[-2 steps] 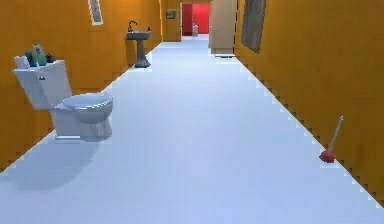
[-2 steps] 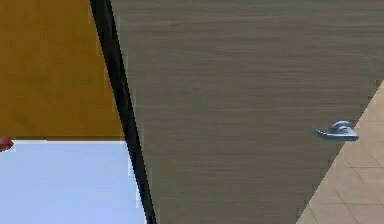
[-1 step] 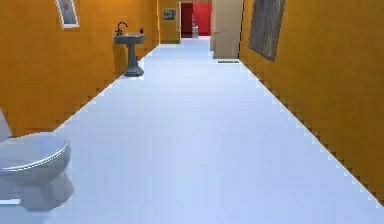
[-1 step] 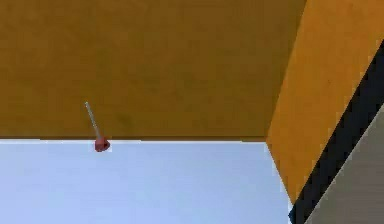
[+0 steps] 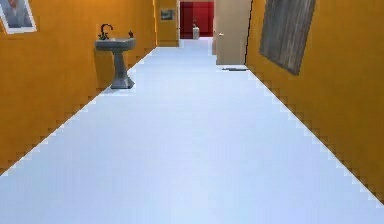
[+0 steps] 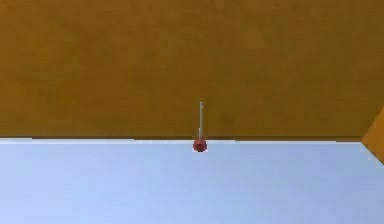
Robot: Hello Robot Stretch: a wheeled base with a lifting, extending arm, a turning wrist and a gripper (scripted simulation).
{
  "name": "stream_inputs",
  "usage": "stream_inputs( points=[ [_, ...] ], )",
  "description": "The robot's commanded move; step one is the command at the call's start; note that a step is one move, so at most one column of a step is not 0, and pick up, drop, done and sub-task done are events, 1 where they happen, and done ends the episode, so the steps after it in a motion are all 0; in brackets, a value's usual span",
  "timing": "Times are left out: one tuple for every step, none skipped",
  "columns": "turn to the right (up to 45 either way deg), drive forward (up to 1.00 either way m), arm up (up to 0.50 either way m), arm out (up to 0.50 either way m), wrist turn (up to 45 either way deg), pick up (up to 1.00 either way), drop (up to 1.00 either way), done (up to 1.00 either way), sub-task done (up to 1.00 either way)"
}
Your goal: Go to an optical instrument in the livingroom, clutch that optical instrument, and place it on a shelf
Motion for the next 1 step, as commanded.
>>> stream_inputs(
  points=[
    [0.0, 1.0, 0.0, 0.0, 0.0, 0.0, 0.0, 0.0, 0.0]
  ],
)
